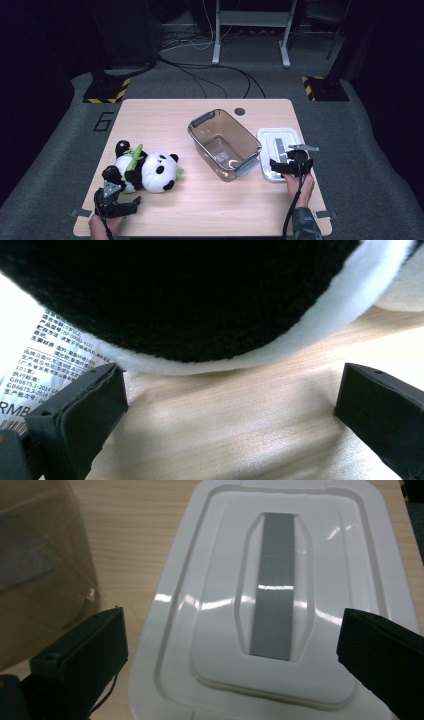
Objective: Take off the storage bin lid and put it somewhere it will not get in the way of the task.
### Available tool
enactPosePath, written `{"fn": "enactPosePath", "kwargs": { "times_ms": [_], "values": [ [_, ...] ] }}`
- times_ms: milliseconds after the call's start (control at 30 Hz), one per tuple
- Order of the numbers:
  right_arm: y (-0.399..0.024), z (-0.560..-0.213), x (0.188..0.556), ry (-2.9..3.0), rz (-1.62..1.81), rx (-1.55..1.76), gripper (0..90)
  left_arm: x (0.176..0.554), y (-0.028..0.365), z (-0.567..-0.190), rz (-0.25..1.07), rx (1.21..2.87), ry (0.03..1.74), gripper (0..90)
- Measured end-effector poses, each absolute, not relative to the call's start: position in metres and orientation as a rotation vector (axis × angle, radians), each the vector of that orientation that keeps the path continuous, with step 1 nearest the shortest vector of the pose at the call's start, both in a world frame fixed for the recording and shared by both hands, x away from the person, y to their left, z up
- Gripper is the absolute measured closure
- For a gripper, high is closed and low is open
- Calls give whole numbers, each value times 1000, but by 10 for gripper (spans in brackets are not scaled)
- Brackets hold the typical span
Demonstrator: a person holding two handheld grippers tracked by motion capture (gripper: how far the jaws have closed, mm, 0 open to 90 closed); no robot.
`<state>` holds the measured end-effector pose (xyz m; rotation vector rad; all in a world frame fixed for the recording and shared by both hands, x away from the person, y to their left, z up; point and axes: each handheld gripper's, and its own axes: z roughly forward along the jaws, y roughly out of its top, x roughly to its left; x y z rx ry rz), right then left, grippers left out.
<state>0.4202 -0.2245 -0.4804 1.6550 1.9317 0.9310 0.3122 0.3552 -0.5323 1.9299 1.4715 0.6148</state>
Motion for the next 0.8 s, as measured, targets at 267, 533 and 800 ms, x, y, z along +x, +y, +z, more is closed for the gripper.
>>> {"fn": "enactPosePath", "kwargs": {
  "times_ms": [267, 533, 800],
  "values": [
    [-209, -478, 395, 1978, 977, 1579, 0, 312, 356, -532, 620, 1940, 1465, 0],
    [-188, -489, 375, 2046, 987, 1519, 0, 312, 356, -532, 620, 1940, 1465, 0],
    [-167, -510, 359, 2119, 981, 1468, 0, 312, 356, -532, 620, 1940, 1465, 0]
  ]
}}
